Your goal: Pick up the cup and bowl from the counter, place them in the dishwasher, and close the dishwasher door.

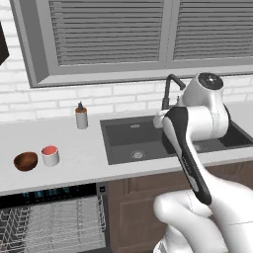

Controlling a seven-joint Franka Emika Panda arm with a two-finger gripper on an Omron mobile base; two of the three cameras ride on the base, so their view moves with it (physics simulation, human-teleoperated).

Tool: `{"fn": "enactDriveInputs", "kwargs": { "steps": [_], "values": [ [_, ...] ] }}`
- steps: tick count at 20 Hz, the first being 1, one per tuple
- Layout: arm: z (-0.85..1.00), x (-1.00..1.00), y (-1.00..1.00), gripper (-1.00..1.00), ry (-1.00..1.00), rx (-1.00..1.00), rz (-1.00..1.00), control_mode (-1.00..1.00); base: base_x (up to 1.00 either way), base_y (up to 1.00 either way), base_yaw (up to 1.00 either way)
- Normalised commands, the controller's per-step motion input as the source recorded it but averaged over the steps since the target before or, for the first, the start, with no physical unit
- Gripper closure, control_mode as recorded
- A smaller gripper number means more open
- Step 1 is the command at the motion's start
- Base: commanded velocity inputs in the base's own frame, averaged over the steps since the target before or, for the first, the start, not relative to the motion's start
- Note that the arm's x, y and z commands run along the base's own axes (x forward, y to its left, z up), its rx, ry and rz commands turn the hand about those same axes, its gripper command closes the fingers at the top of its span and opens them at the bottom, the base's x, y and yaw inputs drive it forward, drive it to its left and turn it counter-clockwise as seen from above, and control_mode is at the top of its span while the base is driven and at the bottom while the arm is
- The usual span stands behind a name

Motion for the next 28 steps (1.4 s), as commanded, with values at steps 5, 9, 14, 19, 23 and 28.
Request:
{"fn": "enactDriveInputs", "kwargs": {
  "steps": [5, 9, 14, 19, 23, 28],
  "values": [
    [0.0, -0.09, -0.01, -1.0, -0.08, 0.0, 0.02, -1.0, 0.0, 0.0, 0.0],
    [0.0, -0.11, -0.42, -1.0, -0.11, 0.0, 0.24, -1.0, 0.0, 0.0, 0.0],
    [0.0, -0.04, -0.28, -1.0, -0.12, 0.0, 0.29, -1.0, 0.0, 0.0, 0.0],
    [0.0, 0.31, 0.13, -1.0, -0.02, 0.0, -0.07, -1.0, 0.0, 0.0, 0.0],
    [0.0, 0.37, 0.08, -1.0, 0.0, 0.0, -0.11, -1.0, 0.0, 0.0, 0.0],
    [0.0, 0.29, 0.0, -1.0, 0.0, 0.0, -0.09, -1.0, 0.0, 0.0, 0.0]
  ]
}}
